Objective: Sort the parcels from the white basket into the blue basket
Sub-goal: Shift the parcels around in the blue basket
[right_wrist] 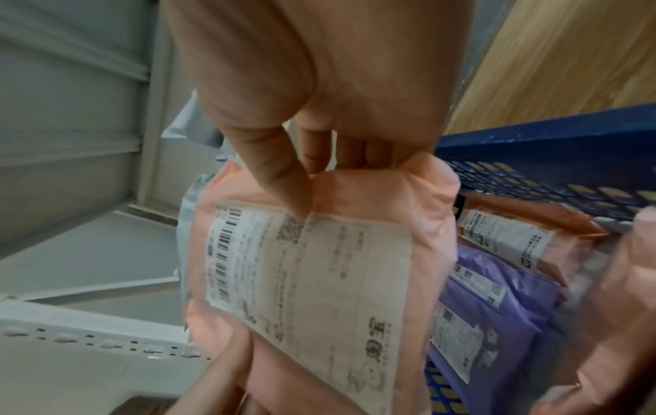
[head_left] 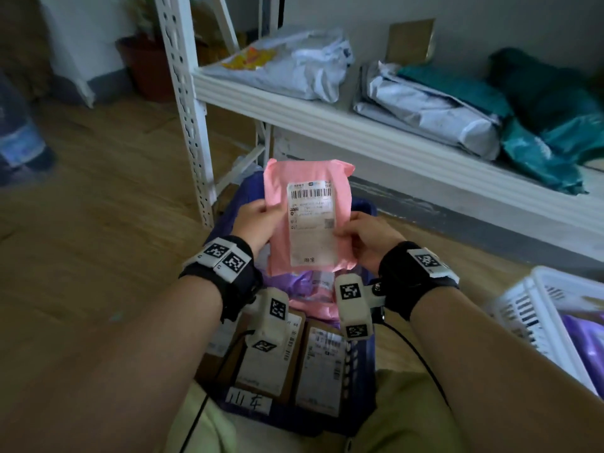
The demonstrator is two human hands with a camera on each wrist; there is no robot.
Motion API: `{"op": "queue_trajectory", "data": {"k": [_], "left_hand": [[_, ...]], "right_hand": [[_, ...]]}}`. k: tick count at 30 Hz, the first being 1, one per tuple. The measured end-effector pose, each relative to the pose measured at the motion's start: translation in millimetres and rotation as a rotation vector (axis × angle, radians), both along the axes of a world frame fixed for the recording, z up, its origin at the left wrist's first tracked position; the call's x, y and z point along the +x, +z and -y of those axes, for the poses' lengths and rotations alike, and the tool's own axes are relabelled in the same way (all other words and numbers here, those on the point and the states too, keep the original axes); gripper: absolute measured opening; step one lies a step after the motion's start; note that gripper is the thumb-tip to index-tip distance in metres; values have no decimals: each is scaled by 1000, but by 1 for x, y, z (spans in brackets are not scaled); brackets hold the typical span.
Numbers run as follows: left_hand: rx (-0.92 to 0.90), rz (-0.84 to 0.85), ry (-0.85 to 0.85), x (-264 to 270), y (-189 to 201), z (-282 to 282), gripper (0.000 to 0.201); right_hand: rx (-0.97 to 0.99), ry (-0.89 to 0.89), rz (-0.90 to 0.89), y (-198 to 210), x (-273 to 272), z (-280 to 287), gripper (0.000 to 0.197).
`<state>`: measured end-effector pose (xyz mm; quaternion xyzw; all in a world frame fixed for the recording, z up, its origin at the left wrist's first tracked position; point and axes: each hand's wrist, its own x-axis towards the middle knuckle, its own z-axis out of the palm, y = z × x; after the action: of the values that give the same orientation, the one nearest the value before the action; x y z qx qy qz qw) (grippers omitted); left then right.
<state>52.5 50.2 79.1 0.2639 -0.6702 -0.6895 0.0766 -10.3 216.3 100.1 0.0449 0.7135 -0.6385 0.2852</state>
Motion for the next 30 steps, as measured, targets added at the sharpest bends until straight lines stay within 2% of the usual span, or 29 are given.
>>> {"op": "queue_trajectory", "data": {"k": [2,6,8,16,20,30], "left_hand": [[8,-25,5,-1,-1,3,49],[5,-7,-17,14,28,3,13],[36,13,-37,14,31,3,12],[44,55,-90,3,25,2,9],[35,64,-98,1,23,3,10],[36,59,-91,2,23,8,12]], "right_hand": [[-38,-46,3,2,6,-3,15],[-106,-91,1,6,6,-10,9],[-127,-87,3,4,3,-14,13],[-109,-85,-10,-5,-6,-17,5],[-104,-73,-12,-5,-8,-17,19],[-94,-82,-14,-5,-7,-10,17]]}}
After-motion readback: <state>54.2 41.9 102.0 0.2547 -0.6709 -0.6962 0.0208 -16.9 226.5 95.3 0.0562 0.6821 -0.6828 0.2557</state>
